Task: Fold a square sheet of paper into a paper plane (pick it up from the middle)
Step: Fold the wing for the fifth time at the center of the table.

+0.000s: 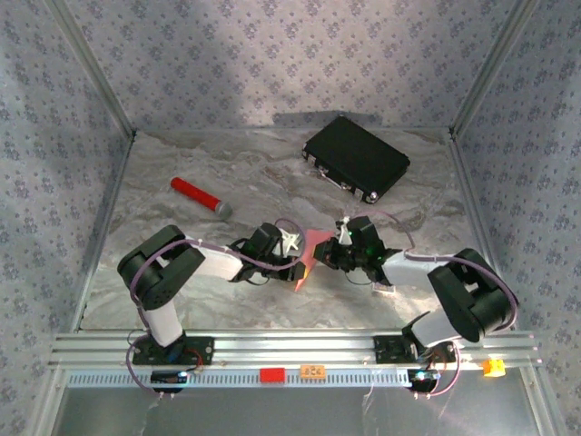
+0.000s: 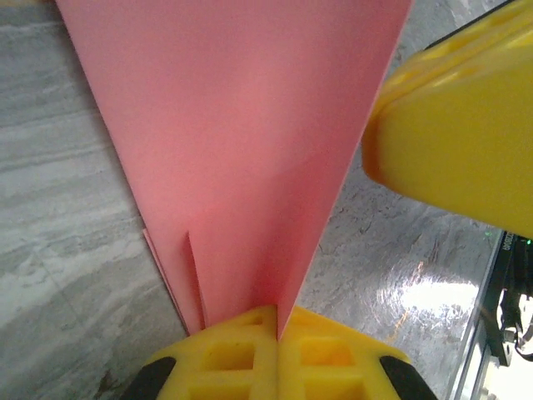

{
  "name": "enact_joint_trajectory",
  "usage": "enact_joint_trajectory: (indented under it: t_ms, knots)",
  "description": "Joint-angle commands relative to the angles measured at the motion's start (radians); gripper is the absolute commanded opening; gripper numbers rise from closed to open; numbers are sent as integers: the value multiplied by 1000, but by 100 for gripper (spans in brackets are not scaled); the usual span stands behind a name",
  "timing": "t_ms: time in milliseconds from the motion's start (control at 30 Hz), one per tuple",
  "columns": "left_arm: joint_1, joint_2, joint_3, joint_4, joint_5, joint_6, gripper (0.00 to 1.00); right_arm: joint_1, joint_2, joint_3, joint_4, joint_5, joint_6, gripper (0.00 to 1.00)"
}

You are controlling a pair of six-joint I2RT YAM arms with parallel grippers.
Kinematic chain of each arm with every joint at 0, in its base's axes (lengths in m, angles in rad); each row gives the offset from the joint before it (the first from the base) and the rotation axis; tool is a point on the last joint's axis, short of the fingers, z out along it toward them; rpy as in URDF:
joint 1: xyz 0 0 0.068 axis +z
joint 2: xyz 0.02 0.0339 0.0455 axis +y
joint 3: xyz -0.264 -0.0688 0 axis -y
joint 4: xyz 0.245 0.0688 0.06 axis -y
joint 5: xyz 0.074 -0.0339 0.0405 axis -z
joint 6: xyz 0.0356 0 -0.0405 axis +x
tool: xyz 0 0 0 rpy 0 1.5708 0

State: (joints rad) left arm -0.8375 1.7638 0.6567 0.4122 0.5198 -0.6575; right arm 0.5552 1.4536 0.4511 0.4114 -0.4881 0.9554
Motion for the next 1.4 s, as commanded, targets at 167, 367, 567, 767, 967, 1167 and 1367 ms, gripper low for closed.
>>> enact_joint_trajectory:
  t_ms: [167, 367, 567, 767, 967, 1167, 1367]
  knots:
    - [-8, 54, -37, -39, 1, -39, 0, -12, 109, 54, 81, -40, -5, 12]
    - [1, 54, -62, -10, -11, -83, 0, -34, 161, 50, 134, -62, 9, 11]
    - [5, 71, -61, -11, -11, -98, 0, -47, 197, 62, 153, -90, 11, 11]
    - [17, 87, -58, -15, -6, -116, 0, -54, 218, 64, 161, -90, 17, 12]
    - [27, 101, -54, -20, -1, -121, 0, -58, 237, 68, 167, -93, 20, 11]
    - [30, 112, -45, -35, -4, -123, 0, -60, 266, 73, 177, -93, 25, 12]
    - [32, 108, -44, -46, -2, -122, 0, -60, 282, 65, 132, -59, 36, 11]
